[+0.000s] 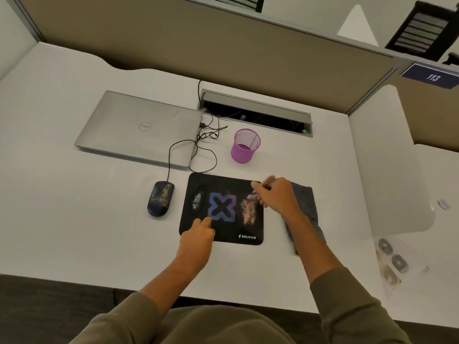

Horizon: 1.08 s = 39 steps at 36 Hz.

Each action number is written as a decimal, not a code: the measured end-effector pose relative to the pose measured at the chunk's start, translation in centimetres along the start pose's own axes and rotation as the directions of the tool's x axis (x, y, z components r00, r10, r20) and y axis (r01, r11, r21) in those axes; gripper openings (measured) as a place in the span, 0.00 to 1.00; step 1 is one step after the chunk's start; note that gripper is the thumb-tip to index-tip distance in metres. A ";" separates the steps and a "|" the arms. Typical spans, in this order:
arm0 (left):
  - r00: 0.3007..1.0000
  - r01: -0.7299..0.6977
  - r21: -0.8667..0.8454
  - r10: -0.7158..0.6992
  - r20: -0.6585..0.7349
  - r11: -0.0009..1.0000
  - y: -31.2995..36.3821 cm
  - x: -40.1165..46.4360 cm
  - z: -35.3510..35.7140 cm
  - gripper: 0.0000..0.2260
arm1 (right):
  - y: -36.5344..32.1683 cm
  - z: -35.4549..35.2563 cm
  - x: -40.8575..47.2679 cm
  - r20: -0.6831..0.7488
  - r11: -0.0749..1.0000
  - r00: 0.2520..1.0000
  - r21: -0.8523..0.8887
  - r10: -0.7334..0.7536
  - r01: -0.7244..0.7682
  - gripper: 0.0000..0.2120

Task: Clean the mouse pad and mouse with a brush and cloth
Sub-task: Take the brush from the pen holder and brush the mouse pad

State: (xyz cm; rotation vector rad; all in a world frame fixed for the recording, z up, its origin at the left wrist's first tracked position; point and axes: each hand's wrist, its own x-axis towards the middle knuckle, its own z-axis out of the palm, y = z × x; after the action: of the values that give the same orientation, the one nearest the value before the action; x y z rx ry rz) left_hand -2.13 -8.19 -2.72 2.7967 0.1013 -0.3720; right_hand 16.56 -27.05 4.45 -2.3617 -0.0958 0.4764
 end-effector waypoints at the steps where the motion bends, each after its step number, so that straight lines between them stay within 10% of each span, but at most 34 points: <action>1: 1.000 0.002 0.003 -0.002 0.000 1.000 0.0 0.0 0.0 0.13 | -0.2 0.1 0.3 -0.026 1.000 1.000 0.010 -0.011 0.012 0.17; 19: 1.000 0.007 0.006 -0.007 -0.020 1.000 0.2 -0.1 -0.4 0.13 | 3.5 0.9 -2.3 0.128 0.983 0.992 -0.184 0.005 0.018 0.14; 39: 1.000 0.012 0.020 -0.012 -0.010 1.000 0.0 0.0 -0.2 0.13 | 6.5 1.9 -5.3 0.063 0.996 0.995 -0.022 -0.083 0.085 0.06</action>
State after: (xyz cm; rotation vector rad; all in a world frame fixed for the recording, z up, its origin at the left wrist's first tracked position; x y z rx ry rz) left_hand -2.08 -8.16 -2.52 2.8187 0.1174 -0.3643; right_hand 10.54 -31.70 0.52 -2.3567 -0.2296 0.5102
